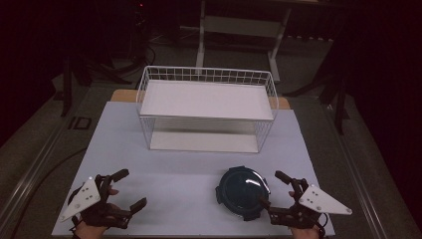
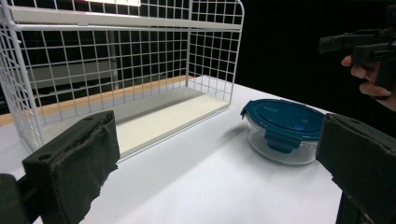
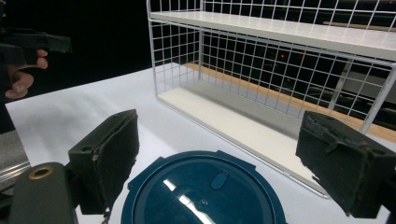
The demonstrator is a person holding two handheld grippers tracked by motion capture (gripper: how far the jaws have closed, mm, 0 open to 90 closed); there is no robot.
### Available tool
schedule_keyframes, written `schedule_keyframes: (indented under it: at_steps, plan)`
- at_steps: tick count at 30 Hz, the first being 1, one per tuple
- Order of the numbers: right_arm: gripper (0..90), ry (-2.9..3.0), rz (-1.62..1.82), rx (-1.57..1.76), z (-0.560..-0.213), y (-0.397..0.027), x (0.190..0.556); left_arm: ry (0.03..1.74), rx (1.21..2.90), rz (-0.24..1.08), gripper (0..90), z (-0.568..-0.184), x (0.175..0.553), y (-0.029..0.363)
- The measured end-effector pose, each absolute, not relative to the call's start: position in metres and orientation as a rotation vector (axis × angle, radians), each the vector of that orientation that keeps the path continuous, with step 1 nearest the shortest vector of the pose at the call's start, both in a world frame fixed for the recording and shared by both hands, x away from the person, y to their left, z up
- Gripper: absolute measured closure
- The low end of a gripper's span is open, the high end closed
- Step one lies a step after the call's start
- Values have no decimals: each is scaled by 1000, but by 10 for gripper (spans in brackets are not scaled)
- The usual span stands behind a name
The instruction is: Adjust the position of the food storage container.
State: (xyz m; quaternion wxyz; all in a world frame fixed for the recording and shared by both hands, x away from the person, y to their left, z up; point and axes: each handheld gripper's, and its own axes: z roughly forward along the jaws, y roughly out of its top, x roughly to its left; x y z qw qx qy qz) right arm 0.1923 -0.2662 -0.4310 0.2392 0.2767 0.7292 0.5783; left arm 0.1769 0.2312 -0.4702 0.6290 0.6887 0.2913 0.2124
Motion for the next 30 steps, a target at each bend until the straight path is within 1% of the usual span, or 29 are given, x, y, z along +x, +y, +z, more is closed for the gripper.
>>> schedule_keyframes:
  at_steps: [7,13,16,17,20,21,22,23,25,26,30]
  plan:
    - [120,2025,1629,769,-426,-263,192,649,1560,486,0,-468,175,230]
    - [122,2069,1627,750,-413,-258,194,645,1560,474,0,-468,176,230]
    - [135,2086,1657,783,-409,-263,198,650,1556,467,0,-469,177,230]
    - [152,2095,1656,792,-410,-264,199,649,1556,466,0,-469,177,230]
    - [262,2150,1601,789,-414,-269,201,648,1560,466,0,-469,177,229]
    - [318,2160,1587,799,-417,-271,202,647,1559,463,0,-469,177,229]
    - [403,2172,1581,811,-420,-274,203,647,1559,463,0,-469,177,229]
    - [434,2192,1564,817,-422,-277,205,646,1560,463,0,-469,178,229]
    - [548,2210,1520,844,-428,-282,207,645,1563,460,0,-469,178,228]
    - [567,2221,1499,851,-431,-284,208,644,1563,459,0,-469,178,228]
    - [771,2269,1431,891,-443,-292,216,643,1565,453,0,-470,179,227]
